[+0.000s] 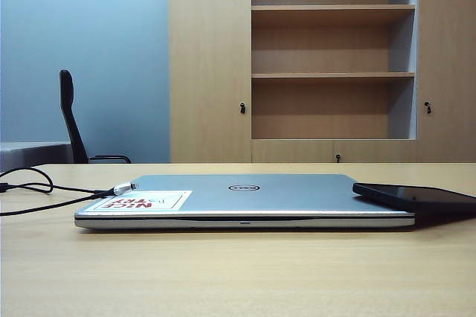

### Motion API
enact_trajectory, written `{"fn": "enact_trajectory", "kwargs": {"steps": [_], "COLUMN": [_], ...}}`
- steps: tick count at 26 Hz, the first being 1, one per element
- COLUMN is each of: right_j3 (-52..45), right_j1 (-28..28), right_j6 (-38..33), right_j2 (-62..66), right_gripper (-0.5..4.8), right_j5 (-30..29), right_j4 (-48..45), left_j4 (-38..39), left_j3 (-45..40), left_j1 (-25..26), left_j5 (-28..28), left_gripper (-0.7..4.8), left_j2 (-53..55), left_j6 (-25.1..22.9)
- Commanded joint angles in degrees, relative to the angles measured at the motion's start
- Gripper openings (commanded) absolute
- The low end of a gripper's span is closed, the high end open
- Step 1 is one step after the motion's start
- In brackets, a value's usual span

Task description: Pick up the charging cable and the phone, plug the charging cable into the charging port on the phone, and finally place them back on the table.

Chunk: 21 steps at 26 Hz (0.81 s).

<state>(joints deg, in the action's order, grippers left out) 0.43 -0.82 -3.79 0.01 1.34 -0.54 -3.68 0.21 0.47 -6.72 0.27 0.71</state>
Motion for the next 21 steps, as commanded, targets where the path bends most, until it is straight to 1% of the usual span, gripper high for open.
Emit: {"fn": "enact_trajectory", "kwargs": {"steps": [1, 4, 7, 10, 12, 14, 17, 21], "right_j3": [-0.35, -0.35, -0.35, 0.74, 2.45, 4.70, 10.62, 18.97], "right_j1": [0.04, 0.11, 0.11, 0.15, 0.15, 0.15, 0.15, 0.20], "right_j6": [0.02, 1.53, 1.44, 0.13, -1.46, -2.67, -2.67, -2.67], "right_j2": [-0.17, -0.17, -0.17, -0.17, -0.17, 0.00, 1.55, 6.67], "right_gripper": [-0.05, -0.05, -0.05, -0.05, -0.05, -0.05, -0.05, -0.05], "right_j5": [0.17, 0.15, 0.13, 0.02, 0.02, 0.09, 0.09, -0.44], "right_j4": [-0.98, -0.98, -1.07, -1.57, -1.33, -0.85, 1.86, 2.67], "left_j4": [-0.72, -0.70, -0.70, -2.01, -2.93, -2.49, -2.45, -2.84], "left_j3": [-0.02, -0.02, -0.02, 0.24, 1.05, 2.60, 6.10, 10.38], "left_j1": [0.04, 0.04, 0.04, 0.04, 0.04, 0.04, -0.02, -0.02], "left_j5": [-0.11, -0.11, -0.11, -0.11, -0.11, -0.11, -0.11, -0.11], "left_gripper": [-0.06, -0.06, -0.06, -0.06, -0.06, -0.06, -0.06, -0.06], "left_j2": [0.07, 0.07, 0.07, 0.07, 0.07, 0.07, 0.22, 3.15], "left_j6": [-0.26, -0.26, -0.26, 0.07, 1.97, 4.46, 4.68, 4.66]}}
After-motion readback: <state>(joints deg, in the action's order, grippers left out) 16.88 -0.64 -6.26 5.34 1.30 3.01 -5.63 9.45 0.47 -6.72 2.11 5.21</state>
